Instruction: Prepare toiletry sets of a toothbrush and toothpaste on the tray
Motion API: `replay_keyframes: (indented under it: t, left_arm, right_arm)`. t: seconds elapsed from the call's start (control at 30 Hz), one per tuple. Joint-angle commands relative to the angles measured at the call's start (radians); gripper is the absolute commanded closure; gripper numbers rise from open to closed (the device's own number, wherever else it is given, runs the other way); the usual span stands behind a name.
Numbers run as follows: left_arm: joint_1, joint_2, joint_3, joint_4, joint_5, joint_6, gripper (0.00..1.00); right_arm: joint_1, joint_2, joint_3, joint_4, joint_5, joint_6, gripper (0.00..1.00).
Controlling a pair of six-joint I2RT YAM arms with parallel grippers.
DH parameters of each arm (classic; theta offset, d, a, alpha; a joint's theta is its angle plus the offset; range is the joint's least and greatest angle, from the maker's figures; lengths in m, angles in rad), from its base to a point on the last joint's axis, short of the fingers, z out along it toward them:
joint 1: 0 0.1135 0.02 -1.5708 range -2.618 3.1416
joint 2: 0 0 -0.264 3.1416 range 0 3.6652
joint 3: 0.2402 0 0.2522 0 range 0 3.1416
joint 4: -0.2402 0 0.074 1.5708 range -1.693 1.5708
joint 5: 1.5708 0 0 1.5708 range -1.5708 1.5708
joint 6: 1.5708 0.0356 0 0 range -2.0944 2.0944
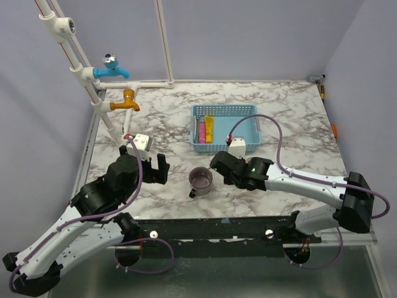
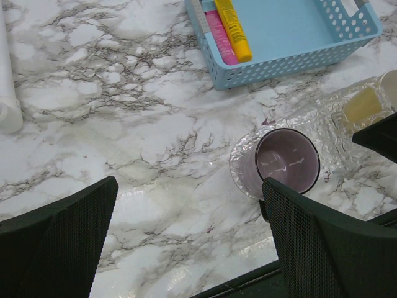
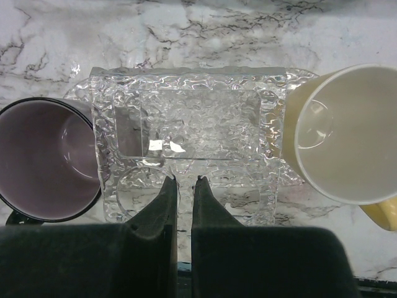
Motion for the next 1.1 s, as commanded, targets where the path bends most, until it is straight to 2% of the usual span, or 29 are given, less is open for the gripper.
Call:
replay_keyframes:
  t: [0.0, 1.07]
  left_arm:
    - [0.004, 0.003, -0.01, -0.012, -0.02, -0.007, 0.01]
    - [0.004, 0.012, -0.01, -0.013, -0.023, -0.007, 0.01]
  right_arm:
    - [0.009, 0.002, -0.029, 0.055, -0.023, 0.033, 0.99]
    - [0.005, 0.057, -0.087, 0.111, -0.04, 0.01, 0.99]
